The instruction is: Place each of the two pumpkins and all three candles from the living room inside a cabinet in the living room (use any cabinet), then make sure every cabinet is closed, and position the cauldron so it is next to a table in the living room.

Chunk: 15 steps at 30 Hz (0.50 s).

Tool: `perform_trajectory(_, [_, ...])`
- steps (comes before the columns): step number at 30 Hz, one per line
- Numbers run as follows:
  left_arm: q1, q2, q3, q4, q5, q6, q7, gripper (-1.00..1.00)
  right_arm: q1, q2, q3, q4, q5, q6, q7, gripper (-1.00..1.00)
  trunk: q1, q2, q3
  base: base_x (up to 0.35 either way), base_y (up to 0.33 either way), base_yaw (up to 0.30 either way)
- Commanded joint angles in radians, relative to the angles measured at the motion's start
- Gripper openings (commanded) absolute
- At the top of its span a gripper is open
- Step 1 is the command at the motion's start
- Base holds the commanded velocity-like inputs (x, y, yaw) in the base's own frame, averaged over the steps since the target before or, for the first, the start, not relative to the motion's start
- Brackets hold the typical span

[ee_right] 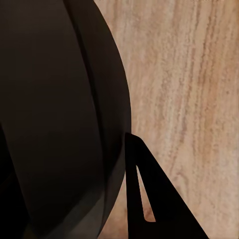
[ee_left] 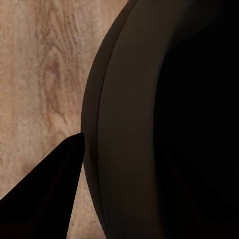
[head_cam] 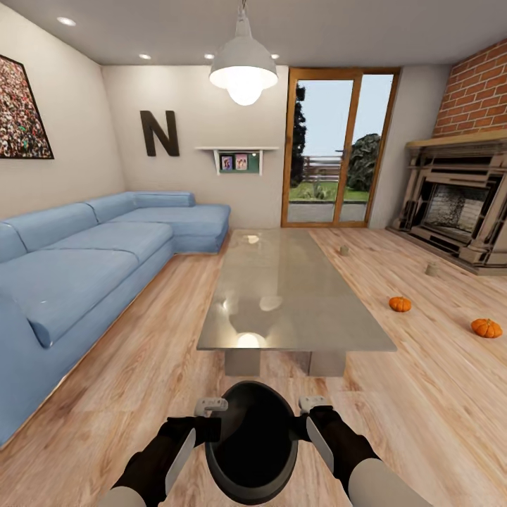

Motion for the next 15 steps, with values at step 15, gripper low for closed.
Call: perform_trajectory(15, [-0.001,0.000,-0.009,-0.005,0.018,-0.030,0.004,-1.00,0.000,-0.002,0.014,0.002,-0.008,0.005,-0.007,-1.00,0.004,-0.003,-0.036,0.000,0.000,0.000])
